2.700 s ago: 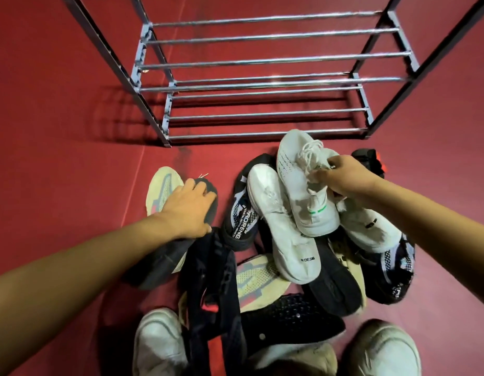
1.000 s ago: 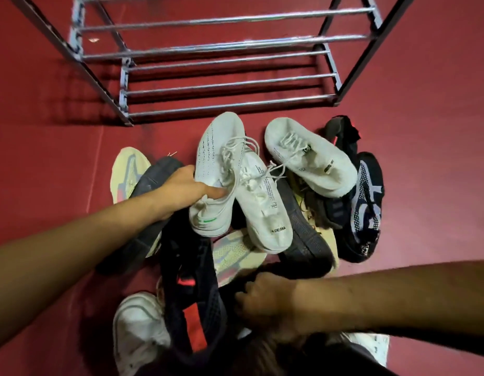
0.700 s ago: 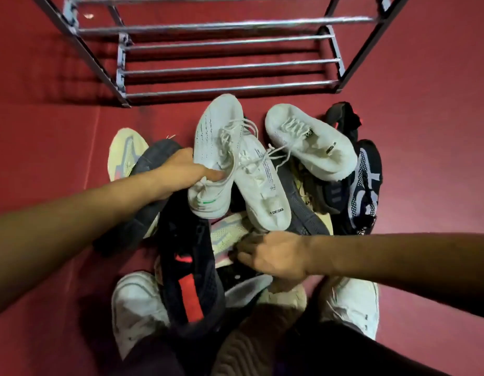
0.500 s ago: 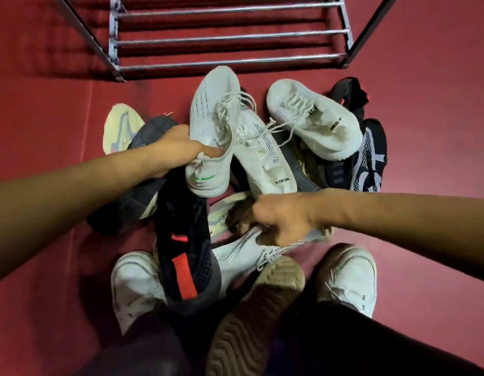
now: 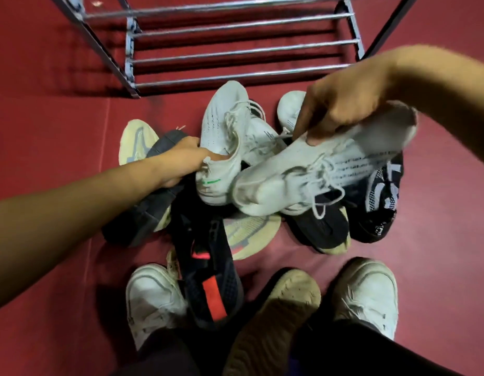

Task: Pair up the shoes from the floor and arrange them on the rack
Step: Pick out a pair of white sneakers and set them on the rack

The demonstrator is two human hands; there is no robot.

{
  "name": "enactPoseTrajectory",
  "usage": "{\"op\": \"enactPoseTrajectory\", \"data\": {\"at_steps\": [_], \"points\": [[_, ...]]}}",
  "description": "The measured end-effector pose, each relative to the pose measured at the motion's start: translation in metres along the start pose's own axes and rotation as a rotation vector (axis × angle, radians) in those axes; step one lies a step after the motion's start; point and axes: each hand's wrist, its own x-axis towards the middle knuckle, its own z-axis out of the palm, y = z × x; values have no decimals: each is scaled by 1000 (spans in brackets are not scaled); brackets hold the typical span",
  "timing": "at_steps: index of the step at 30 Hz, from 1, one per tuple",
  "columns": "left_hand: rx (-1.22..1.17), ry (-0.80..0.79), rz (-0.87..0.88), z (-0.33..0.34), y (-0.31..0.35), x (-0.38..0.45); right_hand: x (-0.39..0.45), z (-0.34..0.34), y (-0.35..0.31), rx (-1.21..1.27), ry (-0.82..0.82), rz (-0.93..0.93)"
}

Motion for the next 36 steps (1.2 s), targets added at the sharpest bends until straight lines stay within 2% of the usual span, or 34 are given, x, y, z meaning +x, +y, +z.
{"op": "enactPoseTrajectory", "data": {"at_steps": [3,7,10,12,13,16,18,20,23,25,29,31,36], "points": [[39,-4,1,4,1,0,26,-12,-26,-292,106,17],[47,1,18,4,-4,1,49,-11,-40,-319,419,-138],[-10,-14,35,3,-7,-4,32,-13,-15,-134,816,-112],[-17,-11,38,4,-8,-5,14,-6,11,98,994,48],[-5,5,39,4,-8,-4,6,-1,23,204,973,147],[17,67,29,6,-9,-1,-5,37,25,508,584,365],[18,106,25,7,-11,1,6,69,10,677,406,385],[10,123,22,7,-11,0,27,90,-9,733,342,341],[-36,159,43,6,-11,-8,52,96,-18,475,372,338],[-112,194,84,4,-11,-13,54,87,-11,393,462,356],[-297,251,120,-15,-1,-17,45,53,10,246,816,297],[-360,275,135,-30,9,-12,45,34,19,136,913,225],[-422,385,110,-72,32,17,96,-3,32,132,924,226]]}}
